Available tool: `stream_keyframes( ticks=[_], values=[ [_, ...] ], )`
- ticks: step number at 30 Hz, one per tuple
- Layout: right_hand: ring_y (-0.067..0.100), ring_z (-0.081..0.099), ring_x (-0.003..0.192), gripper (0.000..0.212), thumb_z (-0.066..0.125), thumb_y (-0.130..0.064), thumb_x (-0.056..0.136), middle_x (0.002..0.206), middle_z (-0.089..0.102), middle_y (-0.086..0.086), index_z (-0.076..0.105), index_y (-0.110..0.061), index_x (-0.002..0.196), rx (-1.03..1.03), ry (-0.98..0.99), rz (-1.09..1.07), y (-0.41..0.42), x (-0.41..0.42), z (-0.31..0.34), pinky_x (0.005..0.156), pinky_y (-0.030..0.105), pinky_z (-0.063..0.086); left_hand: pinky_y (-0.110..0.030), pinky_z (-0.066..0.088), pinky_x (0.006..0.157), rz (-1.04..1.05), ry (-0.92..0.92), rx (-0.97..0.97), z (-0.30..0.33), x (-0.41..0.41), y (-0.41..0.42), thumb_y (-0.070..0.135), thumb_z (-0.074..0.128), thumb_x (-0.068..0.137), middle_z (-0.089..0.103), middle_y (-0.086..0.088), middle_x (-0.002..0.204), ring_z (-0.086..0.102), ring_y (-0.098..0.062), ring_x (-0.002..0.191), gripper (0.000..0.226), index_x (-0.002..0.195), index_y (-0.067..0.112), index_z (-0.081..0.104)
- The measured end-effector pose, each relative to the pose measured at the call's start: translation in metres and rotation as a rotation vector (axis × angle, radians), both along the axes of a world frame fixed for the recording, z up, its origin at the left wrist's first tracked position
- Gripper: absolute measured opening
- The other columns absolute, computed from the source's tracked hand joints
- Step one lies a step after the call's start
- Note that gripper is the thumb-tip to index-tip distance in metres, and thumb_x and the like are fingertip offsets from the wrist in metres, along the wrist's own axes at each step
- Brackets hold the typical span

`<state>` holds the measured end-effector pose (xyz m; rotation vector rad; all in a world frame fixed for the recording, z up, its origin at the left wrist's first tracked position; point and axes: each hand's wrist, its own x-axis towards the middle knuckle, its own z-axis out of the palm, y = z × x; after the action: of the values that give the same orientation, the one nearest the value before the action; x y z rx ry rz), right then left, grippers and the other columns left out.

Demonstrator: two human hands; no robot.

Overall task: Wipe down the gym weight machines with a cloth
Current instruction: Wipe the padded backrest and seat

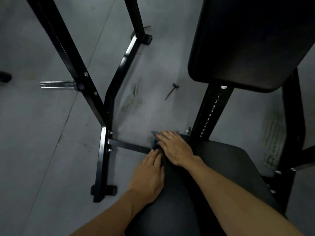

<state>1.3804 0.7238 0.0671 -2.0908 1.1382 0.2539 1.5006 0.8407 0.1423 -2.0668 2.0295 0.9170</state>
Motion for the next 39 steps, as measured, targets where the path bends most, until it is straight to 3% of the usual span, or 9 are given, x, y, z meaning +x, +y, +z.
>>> stream_keyframes(
  ticks=[5,9,15,19,23,27,31,34,39],
  values=[
    [0.037,0.046,0.138,0.045,0.049,-0.009,0.101,0.149,0.050,0.020,0.048,-0.002,0.146,-0.096,0.081,-0.234,0.015,-0.110,-0.006,0.121,0.042,0.028,-0.026,0.012,0.123,0.013,0.019,0.018,-0.002,-0.001,-0.001,0.035,0.023,0.109,0.021,-0.007,0.168,0.017,-0.019,0.155,0.057,0.159,0.009,0.024],
    [0.045,0.054,0.116,0.061,0.026,-0.018,0.083,0.130,0.059,0.030,0.062,0.012,0.122,-0.075,0.371,-0.454,0.040,-0.212,0.005,0.101,0.050,0.043,-0.026,0.010,0.122,0.005,0.035,0.008,0.001,-0.003,0.002,0.033,0.029,0.110,0.022,-0.009,0.167,0.019,-0.021,0.154,0.056,0.159,0.007,0.024],
    [0.036,0.049,0.127,0.043,0.055,-0.004,0.093,0.138,0.055,0.019,0.057,-0.004,0.135,-0.098,0.148,-0.393,0.026,-0.064,0.005,0.108,0.038,0.033,-0.028,0.016,0.122,0.028,0.045,-0.013,-0.001,-0.004,0.005,0.031,0.033,0.108,0.030,-0.011,0.164,0.026,-0.022,0.152,0.054,0.156,0.006,0.032],
    [0.031,0.047,0.124,0.026,0.047,-0.021,0.102,0.133,0.054,0.011,0.065,-0.014,0.120,-0.059,-0.018,-0.190,0.014,0.037,-0.011,0.108,0.039,0.031,-0.030,0.036,0.113,0.053,0.080,-0.069,-0.001,-0.002,0.004,0.025,0.044,0.102,0.050,-0.010,0.149,0.048,-0.023,0.136,0.048,0.146,0.005,0.047],
    [0.029,0.048,0.120,0.026,0.046,-0.020,0.104,0.124,0.056,0.011,0.064,-0.009,0.119,-0.143,-0.061,-0.178,0.010,0.019,-0.008,0.104,0.036,0.031,-0.030,0.034,0.113,0.066,0.037,-0.073,-0.003,0.001,0.001,0.029,0.042,0.104,0.048,-0.009,0.151,0.046,-0.021,0.136,0.049,0.147,0.006,0.045],
    [0.033,0.043,0.131,0.041,0.048,-0.036,0.104,0.138,0.051,0.017,0.055,-0.004,0.130,-0.127,0.032,-0.477,0.012,-0.055,0.001,0.110,0.043,0.038,-0.028,0.029,0.116,0.079,0.015,-0.049,0.002,-0.007,0.002,0.033,0.038,0.107,0.043,-0.007,0.156,0.041,-0.020,0.141,0.051,0.150,0.006,0.042],
    [0.033,0.022,0.151,0.050,0.047,-0.031,0.104,0.160,0.031,0.022,0.049,0.002,0.141,-0.181,0.187,-0.610,0.021,-0.148,0.011,0.123,0.041,0.022,-0.032,0.039,0.109,0.102,0.001,-0.068,0.004,-0.010,0.002,0.031,0.044,0.105,0.053,-0.008,0.145,0.051,-0.023,0.130,0.045,0.141,0.005,0.052],
    [0.032,0.033,0.146,0.044,0.049,-0.024,0.104,0.160,0.034,0.016,0.047,0.000,0.140,-0.141,0.121,-0.645,0.025,-0.148,0.016,0.117,0.038,0.030,-0.034,0.044,0.102,0.116,-0.008,-0.069,0.001,-0.012,0.000,0.028,0.045,0.102,0.058,-0.008,0.135,0.055,-0.023,0.121,0.038,0.129,0.005,0.058],
    [0.028,0.038,0.142,0.048,0.043,-0.024,0.104,0.155,0.043,0.004,0.039,-0.025,0.152,-0.180,-0.020,-0.285,0.013,-0.045,0.001,0.119,0.046,0.024,-0.037,0.047,0.098,0.100,-0.054,-0.061,-0.002,-0.013,-0.002,0.038,0.030,0.097,0.059,-0.006,0.130,0.056,-0.024,0.117,0.049,0.124,0.010,0.059]
  ],
)
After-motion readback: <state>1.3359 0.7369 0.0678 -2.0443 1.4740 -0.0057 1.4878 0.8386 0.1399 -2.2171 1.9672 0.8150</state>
